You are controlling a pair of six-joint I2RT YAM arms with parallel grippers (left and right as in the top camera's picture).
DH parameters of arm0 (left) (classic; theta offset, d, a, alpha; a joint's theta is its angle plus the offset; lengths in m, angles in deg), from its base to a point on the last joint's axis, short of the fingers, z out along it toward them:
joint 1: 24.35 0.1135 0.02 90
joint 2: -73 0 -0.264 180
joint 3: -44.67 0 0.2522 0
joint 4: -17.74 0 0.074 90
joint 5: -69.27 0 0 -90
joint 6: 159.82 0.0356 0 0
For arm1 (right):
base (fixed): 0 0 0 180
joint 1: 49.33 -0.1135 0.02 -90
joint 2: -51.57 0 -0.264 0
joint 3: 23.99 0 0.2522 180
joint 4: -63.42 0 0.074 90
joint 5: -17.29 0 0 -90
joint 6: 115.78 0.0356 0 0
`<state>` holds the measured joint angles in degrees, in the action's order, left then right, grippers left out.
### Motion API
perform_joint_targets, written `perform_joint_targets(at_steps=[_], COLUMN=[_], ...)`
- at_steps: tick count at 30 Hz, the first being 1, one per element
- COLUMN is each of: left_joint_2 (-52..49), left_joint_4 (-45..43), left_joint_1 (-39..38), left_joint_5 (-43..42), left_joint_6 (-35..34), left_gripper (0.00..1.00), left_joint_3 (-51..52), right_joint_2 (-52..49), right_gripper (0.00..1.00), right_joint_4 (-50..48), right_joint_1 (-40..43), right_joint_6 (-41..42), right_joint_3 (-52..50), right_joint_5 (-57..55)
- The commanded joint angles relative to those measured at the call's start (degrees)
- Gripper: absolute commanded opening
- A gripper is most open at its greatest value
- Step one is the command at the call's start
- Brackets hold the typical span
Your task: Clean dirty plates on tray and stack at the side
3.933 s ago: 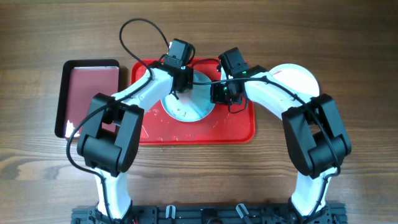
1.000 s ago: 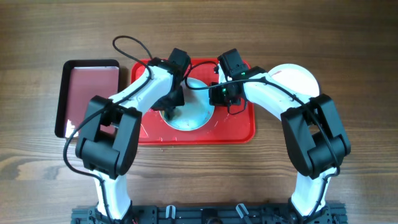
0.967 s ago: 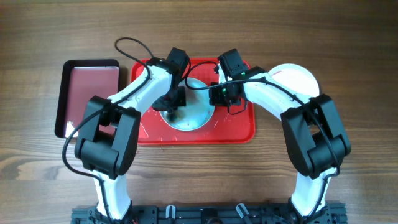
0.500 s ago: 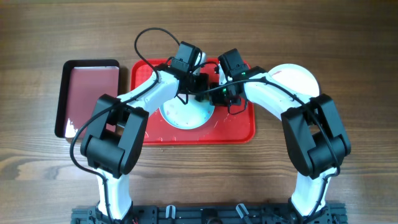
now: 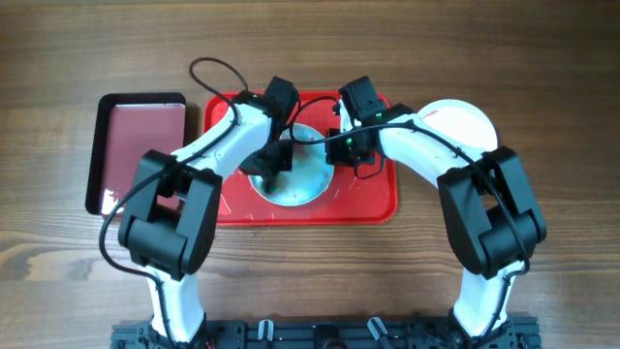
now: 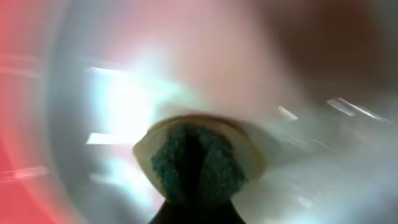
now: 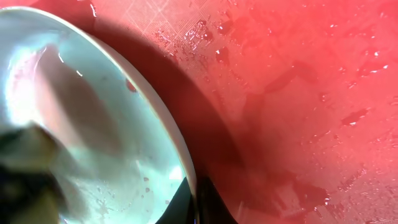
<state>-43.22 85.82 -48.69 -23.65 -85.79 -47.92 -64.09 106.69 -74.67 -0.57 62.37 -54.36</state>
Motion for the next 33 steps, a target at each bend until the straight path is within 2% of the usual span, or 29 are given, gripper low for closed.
perform_joint_targets(at_steps=[1, 4, 6, 9, 12, 15, 17, 22, 26, 29, 31, 33], left_joint_2=[-2.08, -2.08, -2.08, -2.08, -2.08, -2.08, -2.08, -1.44, 4.72, 9.46, 10.95, 10.86], left_joint_4=[-4.22, -13.73, -19.34, -24.44, -28.65, -28.94, -27.39, -19.23, -10.75, -8.39, -7.69, -5.7], left_joint_1=[-1.6, -3.02, -3.48, -3.45, -2.47, -0.61, 1.22, 7.5, 15.15, 19.87, 21.35, 21.38], left_joint_5=[-30.03, -30.01, -24.52, -8.46, 11.65, 23.5, 28.09, 25.07, 8.66, -3.98, -8.13, -8.17], left_joint_6=[6.91, 6.29, 2.73, -4.96, -7.45, -7.45, -7.45, -8.52, -8.46, -8.26, -8.26, -8.26], left_gripper=[0.04, 0.04, 0.04, 0.04, 0.04, 0.04, 0.04, 0.04, 0.04, 0.04, 0.04, 0.04], left_joint_3=[1.88, 1.88, 1.88, 1.88, 1.88, 1.88, 1.88, 1.62, -5.18, -8.79, -8.79, -8.7], right_joint_2=[-1.16, -1.16, -1.16, -1.16, -1.16, -1.16, -1.16, -1.14, -0.76, 0.83, 3.02, 6.16], right_gripper=[0.04, 0.04, 0.04, 0.04, 0.04, 0.04, 0.04, 0.04, 0.04, 0.04, 0.04, 0.04], right_joint_4=[0.33, 0.39, 0.37, 0.44, 0.52, 0.55, 0.5, 0.68, 2.58, 4.31, 5.79, 7.65], right_joint_1=[0.22, 0.22, 0.22, 0.22, 0.22, 0.22, 0.22, 0.24, 0.24, 0.24, 0.24, 0.22], right_joint_6=[0.33, 0.24, 0.28, 0.31, 0.24, 0.24, 0.26, 0.26, 0.2, -1.31, -1.29, -1.27], right_joint_3=[-0.87, -0.87, -0.87, -0.87, -0.87, -0.87, -0.87, -0.87, -0.83, -0.83, -0.83, -0.83], right_joint_5=[-1.73, -1.73, -1.73, -1.73, -1.75, -1.77, -1.77, -1.68, -0.63, -0.72, -3.04, -7.17])
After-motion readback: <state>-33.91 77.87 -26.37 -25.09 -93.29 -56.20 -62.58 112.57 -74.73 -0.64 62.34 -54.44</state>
